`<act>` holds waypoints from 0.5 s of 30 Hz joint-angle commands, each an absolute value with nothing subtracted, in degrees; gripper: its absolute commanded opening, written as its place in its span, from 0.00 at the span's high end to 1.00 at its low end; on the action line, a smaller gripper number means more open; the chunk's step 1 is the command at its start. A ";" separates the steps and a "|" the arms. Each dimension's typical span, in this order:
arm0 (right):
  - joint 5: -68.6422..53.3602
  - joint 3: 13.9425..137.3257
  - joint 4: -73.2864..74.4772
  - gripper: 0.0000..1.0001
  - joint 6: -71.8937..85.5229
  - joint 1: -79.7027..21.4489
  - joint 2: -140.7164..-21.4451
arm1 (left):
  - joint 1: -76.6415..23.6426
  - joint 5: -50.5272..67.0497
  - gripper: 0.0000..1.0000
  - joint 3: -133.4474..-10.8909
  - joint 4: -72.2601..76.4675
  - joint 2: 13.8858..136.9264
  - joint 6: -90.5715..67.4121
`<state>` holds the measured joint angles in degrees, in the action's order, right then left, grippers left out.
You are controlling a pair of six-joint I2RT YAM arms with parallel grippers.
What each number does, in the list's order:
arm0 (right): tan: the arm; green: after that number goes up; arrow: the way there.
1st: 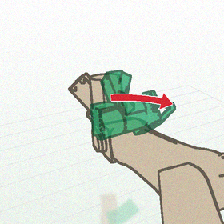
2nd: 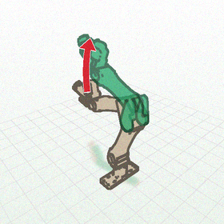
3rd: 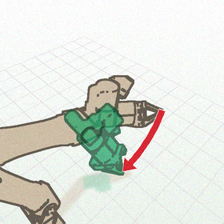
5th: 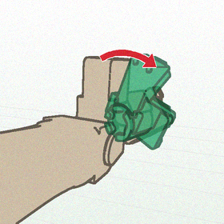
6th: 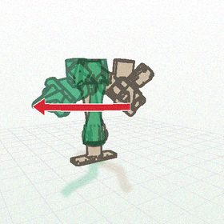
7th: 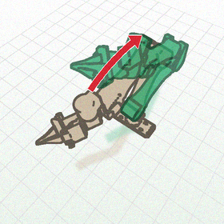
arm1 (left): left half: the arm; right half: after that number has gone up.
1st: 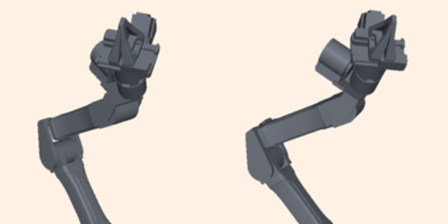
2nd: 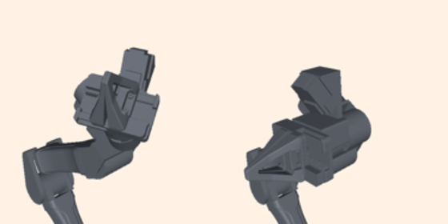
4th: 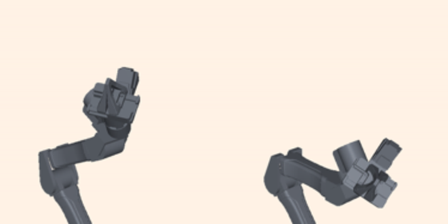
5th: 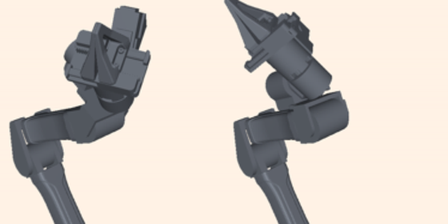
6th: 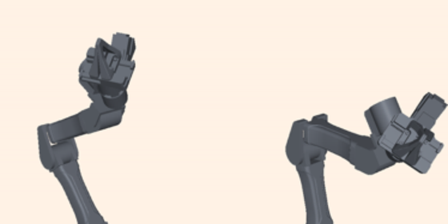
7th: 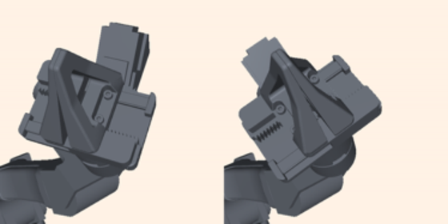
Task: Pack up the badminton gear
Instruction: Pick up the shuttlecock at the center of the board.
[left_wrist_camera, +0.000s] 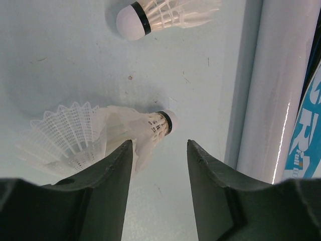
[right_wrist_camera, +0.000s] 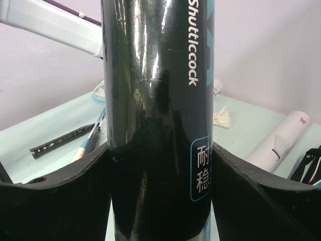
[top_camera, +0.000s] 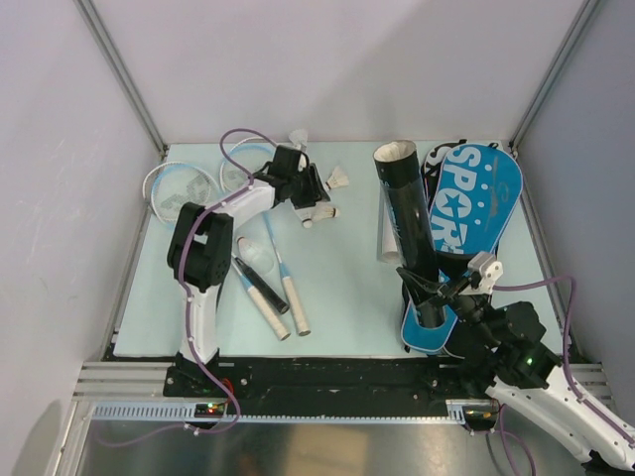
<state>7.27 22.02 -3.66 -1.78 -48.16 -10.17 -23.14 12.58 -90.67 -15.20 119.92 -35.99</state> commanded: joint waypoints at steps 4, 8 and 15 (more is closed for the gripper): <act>9.06 25.32 -7.49 0.71 -2.15 -48.34 -11.23 | -23.24 11.77 0.50 -89.81 -12.92 120.64 -36.61; 9.13 25.34 -7.82 0.70 -2.18 -48.34 -11.59 | -23.23 12.38 0.64 -89.47 -12.46 120.64 -36.78; 9.52 25.33 -7.54 0.71 -0.78 -48.34 -12.84 | -23.21 15.39 0.96 -89.46 -11.07 118.53 -37.37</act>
<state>8.58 22.35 -3.68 -1.69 -48.16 -12.19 -23.14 13.02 -89.60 -13.93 120.70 -36.69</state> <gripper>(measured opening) 0.702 0.108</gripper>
